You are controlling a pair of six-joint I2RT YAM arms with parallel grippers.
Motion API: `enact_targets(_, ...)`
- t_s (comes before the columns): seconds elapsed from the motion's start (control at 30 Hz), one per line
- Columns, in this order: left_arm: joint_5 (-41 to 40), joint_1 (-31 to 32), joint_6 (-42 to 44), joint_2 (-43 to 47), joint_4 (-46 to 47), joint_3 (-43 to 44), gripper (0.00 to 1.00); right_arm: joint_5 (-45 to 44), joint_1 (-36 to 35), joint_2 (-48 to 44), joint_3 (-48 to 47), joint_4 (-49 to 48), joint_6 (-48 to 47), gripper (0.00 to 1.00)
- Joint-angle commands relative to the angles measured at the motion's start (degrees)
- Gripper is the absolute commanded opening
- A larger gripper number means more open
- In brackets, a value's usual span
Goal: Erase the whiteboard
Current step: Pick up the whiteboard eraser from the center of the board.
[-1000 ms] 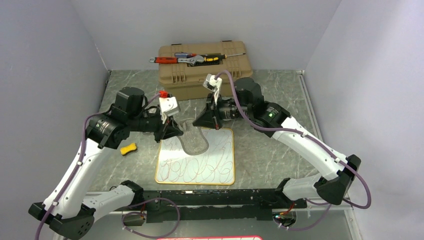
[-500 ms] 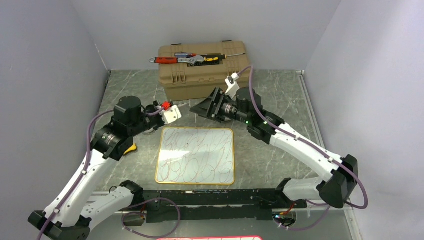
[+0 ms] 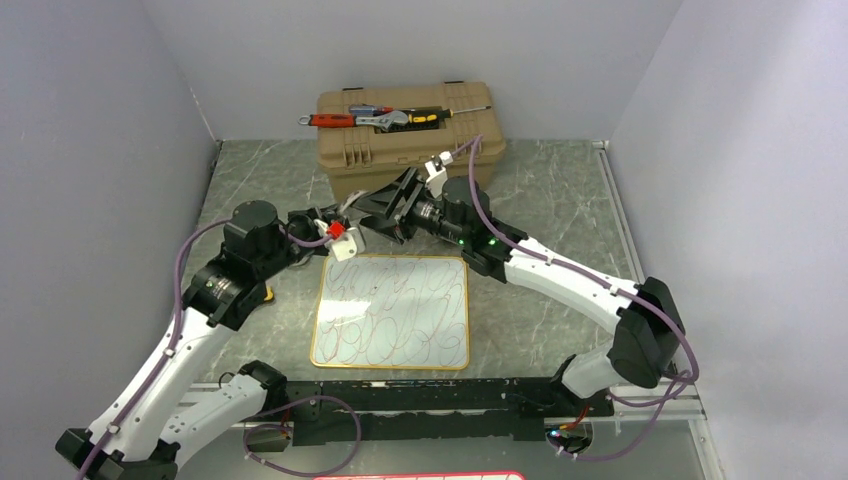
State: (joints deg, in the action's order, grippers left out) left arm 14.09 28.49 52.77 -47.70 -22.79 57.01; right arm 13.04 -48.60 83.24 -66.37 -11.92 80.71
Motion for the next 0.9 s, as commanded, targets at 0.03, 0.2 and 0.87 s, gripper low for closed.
enact_targets(0.03, -2.08, 0.42, 0.7, -0.26, 2.77, 0.2, 0.06, -1.05, -0.71, -0.53, 0.34, -10.93, 3.35, 0.62)
enact_targets(0.2, -1.08, 0.43, 0.75, -0.02, 1.54, -0.1, 0.06, -5.31, -0.71, -5.38, 4.08, -9.94, 1.96, 0.62)
enact_targets(0.87, -0.01, 0.43, 2.32, 1.34, -0.05, -1.71, 0.06, -4.33, -2.62, 2.15, -1.83, -7.28, 5.22, 0.43)
